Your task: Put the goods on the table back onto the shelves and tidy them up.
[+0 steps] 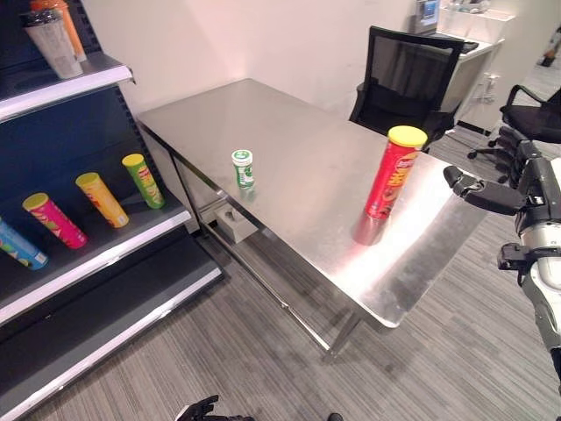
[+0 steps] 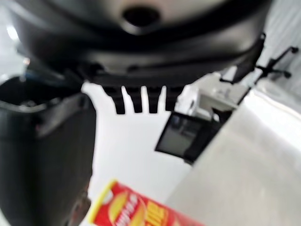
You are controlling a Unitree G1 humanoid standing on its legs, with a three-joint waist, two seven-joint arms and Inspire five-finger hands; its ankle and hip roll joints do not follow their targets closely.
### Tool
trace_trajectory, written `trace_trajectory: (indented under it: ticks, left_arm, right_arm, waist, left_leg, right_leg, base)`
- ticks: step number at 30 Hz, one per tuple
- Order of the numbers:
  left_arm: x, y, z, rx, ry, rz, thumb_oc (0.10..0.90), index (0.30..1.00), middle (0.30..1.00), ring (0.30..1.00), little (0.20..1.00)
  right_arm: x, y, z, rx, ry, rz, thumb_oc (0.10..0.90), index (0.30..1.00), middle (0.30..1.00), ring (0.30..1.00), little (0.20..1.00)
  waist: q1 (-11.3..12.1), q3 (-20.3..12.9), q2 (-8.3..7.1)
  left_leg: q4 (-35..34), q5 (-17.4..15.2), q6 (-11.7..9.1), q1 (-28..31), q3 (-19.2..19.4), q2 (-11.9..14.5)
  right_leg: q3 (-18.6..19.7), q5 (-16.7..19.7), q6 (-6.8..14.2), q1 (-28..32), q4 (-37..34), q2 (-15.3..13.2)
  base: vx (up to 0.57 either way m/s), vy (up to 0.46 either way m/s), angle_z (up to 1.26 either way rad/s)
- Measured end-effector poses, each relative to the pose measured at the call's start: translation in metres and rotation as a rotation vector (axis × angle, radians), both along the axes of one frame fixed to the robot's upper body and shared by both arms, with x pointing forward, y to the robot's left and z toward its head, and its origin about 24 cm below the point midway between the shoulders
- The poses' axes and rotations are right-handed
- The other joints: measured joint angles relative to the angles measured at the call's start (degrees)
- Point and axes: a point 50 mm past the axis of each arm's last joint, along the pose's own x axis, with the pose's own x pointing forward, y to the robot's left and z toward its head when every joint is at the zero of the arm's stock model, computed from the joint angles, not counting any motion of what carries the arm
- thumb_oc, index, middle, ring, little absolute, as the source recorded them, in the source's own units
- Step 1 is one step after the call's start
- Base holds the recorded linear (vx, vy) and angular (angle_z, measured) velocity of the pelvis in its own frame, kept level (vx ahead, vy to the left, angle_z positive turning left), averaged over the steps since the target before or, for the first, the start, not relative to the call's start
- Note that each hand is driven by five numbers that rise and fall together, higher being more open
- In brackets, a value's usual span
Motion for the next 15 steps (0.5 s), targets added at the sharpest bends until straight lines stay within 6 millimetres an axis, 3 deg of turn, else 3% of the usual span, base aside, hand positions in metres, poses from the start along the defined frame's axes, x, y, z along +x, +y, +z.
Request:
trace_trajectory:
  ticks: [4, 10, 15]
  left_arm:
    - [0.004, 0.001, 0.001, 0.003, -0.011, 0.0, 0.8, 0.9, 0.9, 0.9, 0.9]
    - [0.006, 0.004, 0.002, 0.009, -0.028, 0.01, 0.8, 0.9, 0.9, 0.9, 0.9]
    - [0.007, 0.005, 0.003, 0.003, -0.032, 0.034, 0.8, 0.9, 0.9, 0.9, 0.9]
  right_arm:
    - [0.014, 0.007, 0.003, -0.016, 0.04, 0.031, 0.8, 0.9, 0.9, 0.9, 0.9]
    - [0.018, 0.005, 0.016, -0.061, 0.034, 0.042, 0.8, 0.9, 0.9, 0.9, 0.9]
    - [0.026, -0.014, 0.029, -0.104, 0.087, -0.05, 0.8, 0.9, 0.9, 0.9, 0.9]
  waist:
    - [0.2, 0.6, -0.39]
    - [0.4, 1.2, -1.14]
    - [0.4, 2.1, -1.54]
  left_leg:
    - [0.0, 0.1, -0.1, 0.0, -0.6, 0.1]
    - [-0.2, 0.1, -0.1, -0.5, -2.2, 0.0]
    - [0.0, 0.1, -0.2, -0.6, -3.5, 0.0]
  right_leg:
    - [-1.1, -0.2, 0.3, 0.5, 0.0, 0.0]
    - [-2.6, -0.7, 0.6, 1.0, 0.0, -0.2]
    - [-3.9, -1.3, 0.2, 1.6, 0.0, -0.1]
  base:
    - [0.0, -0.016, 0.11]
    - [0.01, -0.015, 0.15]
    - [0.02, -0.022, 0.12]
